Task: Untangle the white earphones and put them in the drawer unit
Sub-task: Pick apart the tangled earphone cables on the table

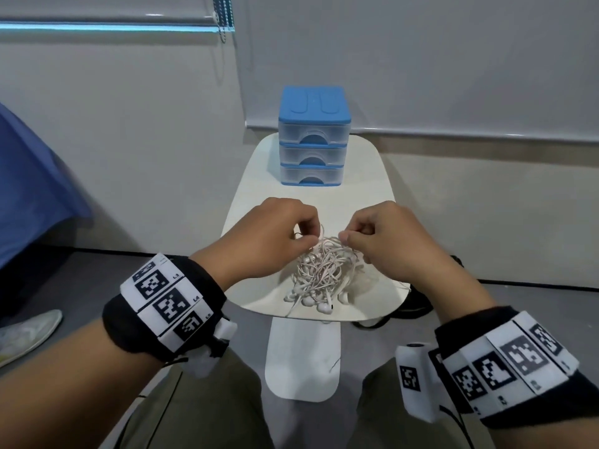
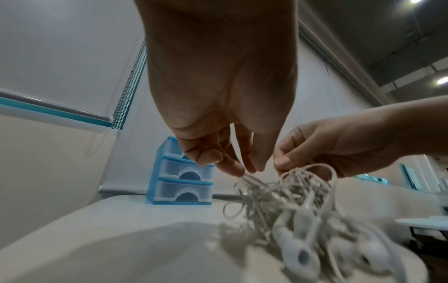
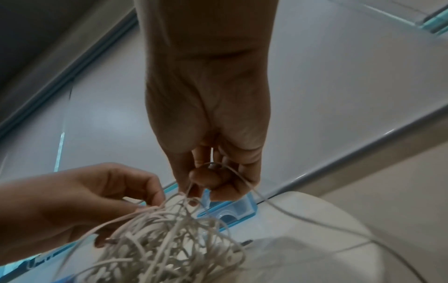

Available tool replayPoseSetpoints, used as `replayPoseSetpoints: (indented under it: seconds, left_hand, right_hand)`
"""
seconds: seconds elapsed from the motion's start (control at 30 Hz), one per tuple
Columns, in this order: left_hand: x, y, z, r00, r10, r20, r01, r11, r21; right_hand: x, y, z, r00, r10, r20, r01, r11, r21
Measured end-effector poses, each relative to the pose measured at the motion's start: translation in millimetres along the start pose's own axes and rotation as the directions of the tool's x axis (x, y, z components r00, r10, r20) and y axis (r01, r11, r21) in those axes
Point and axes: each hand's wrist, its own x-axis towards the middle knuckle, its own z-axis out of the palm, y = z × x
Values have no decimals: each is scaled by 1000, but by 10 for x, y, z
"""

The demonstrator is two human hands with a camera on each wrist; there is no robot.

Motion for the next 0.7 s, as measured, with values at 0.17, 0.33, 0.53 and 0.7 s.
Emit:
replayPoseSetpoints:
  seconds: [0.17, 0.33, 0.53, 0.7]
  left_hand:
    - [-88, 33, 100, 999, 22, -37, -22, 1000, -5]
    - [-77, 91, 173, 1000, 5, 22, -6, 999, 36]
    - [-80, 115, 196, 998, -38, 49, 34, 996, 78]
    - [-84, 147, 199, 997, 10, 81, -22, 988, 150]
  right_hand:
    - [-20, 123, -28, 989, 30, 145, -43, 995, 89]
    - [-40, 152, -28, 974, 59, 217, -79, 993, 83]
    - [-3, 176, 4, 939, 143, 313, -172, 983, 66]
    - [24, 188, 14, 908, 180, 379, -231, 968, 95]
